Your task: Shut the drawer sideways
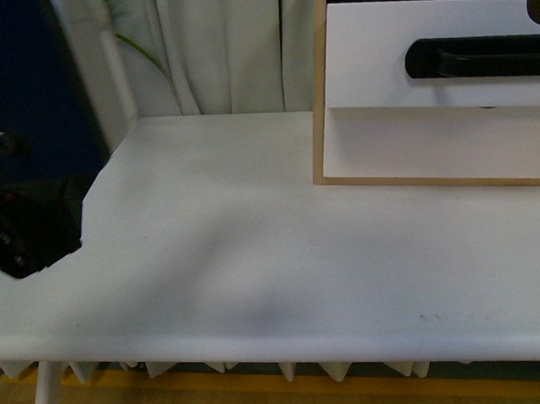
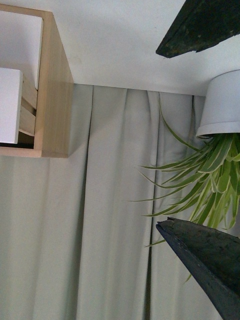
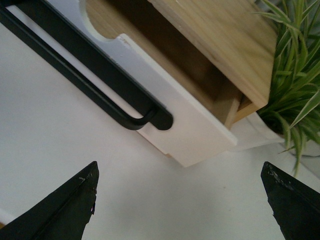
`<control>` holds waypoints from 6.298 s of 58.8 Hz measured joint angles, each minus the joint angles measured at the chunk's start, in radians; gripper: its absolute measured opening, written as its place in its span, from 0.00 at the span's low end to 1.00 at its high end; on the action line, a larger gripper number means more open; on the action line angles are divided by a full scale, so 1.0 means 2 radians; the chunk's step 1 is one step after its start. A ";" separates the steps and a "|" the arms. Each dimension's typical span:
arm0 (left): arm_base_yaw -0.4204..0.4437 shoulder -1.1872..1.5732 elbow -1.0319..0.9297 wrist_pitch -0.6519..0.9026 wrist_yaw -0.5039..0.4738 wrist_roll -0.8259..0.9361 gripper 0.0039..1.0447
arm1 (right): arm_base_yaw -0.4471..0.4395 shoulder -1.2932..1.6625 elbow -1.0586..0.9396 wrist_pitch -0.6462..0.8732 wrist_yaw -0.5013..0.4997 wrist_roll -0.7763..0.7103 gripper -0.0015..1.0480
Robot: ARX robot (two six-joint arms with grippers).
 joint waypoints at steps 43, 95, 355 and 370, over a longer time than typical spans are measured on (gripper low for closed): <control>-0.150 0.127 0.192 -0.057 -0.062 0.010 0.94 | -0.035 0.093 0.080 -0.004 0.000 -0.051 0.91; -0.157 0.263 0.364 -0.095 -0.052 0.014 0.94 | -0.023 0.203 0.149 0.019 0.008 -0.035 0.91; 0.159 -0.672 -0.235 -0.491 -0.119 -0.785 0.19 | 0.127 -0.536 -0.457 0.131 0.177 0.382 0.08; 0.159 -0.672 -0.235 -0.491 -0.119 -0.785 0.60 | 0.127 -0.536 -0.457 0.131 0.177 0.382 0.50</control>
